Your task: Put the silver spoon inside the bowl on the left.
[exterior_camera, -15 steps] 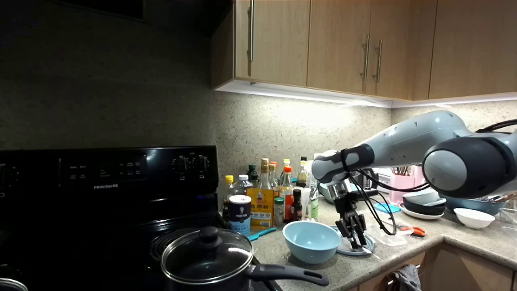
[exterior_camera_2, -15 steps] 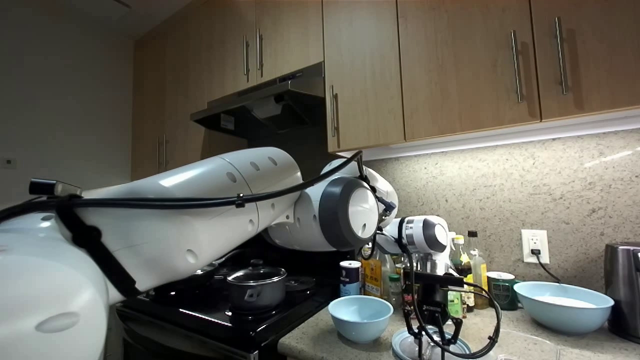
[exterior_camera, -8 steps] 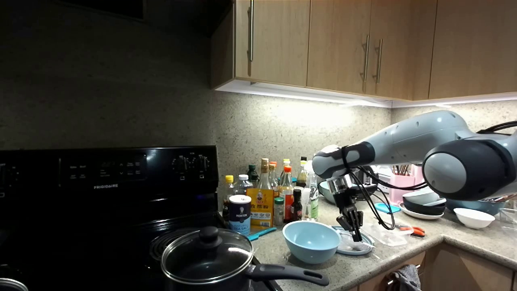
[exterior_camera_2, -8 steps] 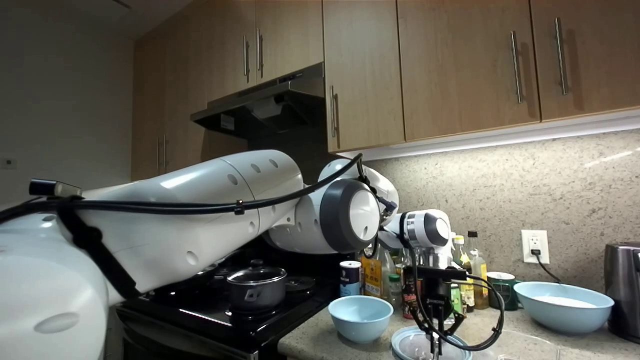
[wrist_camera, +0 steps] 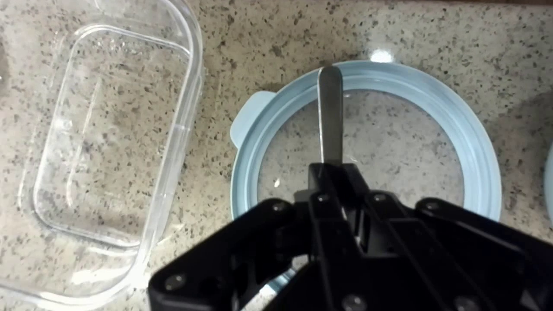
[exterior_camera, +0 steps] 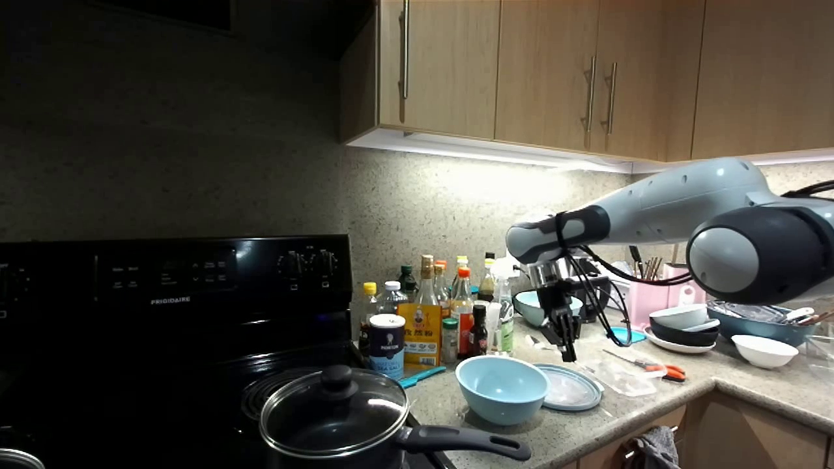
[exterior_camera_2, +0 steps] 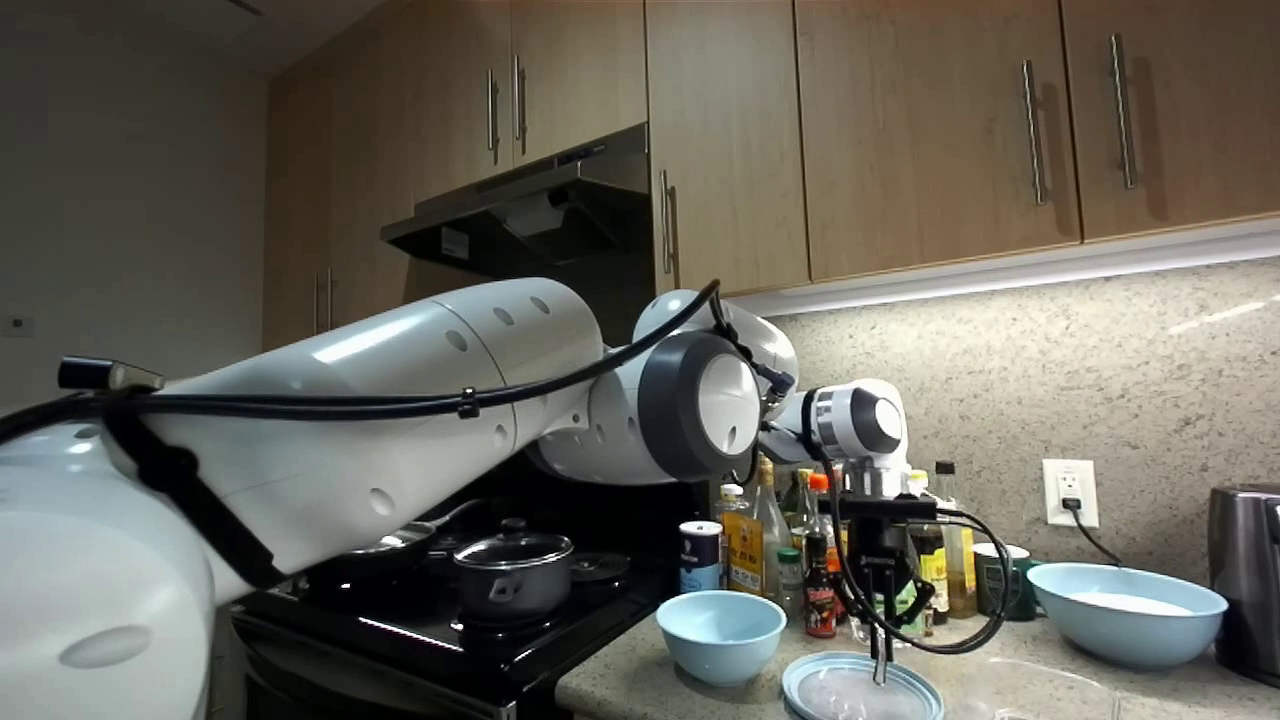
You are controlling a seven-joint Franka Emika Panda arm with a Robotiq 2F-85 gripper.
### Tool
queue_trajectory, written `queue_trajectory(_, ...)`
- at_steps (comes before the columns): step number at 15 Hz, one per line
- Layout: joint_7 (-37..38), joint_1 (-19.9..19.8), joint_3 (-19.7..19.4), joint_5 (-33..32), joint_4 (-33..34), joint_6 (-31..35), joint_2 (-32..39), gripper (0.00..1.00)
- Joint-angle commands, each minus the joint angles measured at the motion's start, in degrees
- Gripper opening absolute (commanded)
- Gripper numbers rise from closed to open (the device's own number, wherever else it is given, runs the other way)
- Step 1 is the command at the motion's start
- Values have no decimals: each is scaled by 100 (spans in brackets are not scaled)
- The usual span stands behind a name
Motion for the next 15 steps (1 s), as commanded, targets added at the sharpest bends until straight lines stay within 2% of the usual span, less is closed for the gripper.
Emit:
queue_trajectory(1,171,210,25,-7,-799,160,-802,3)
queue_trajectory(5,235,620,-42,-175,-1461,162,-1447,3)
queue_trajectory(10,222,1051,-52,-333,-2604,23,-2210,3)
queue_trajectory(12,77,1112,-27,-370,-3092,-50,-2463,3)
queue_trajectory(14,181,982,142,-382,-3589,104,-2737,3)
queue_trajectory(15,237,985,176,-343,-2698,-106,-2159,11)
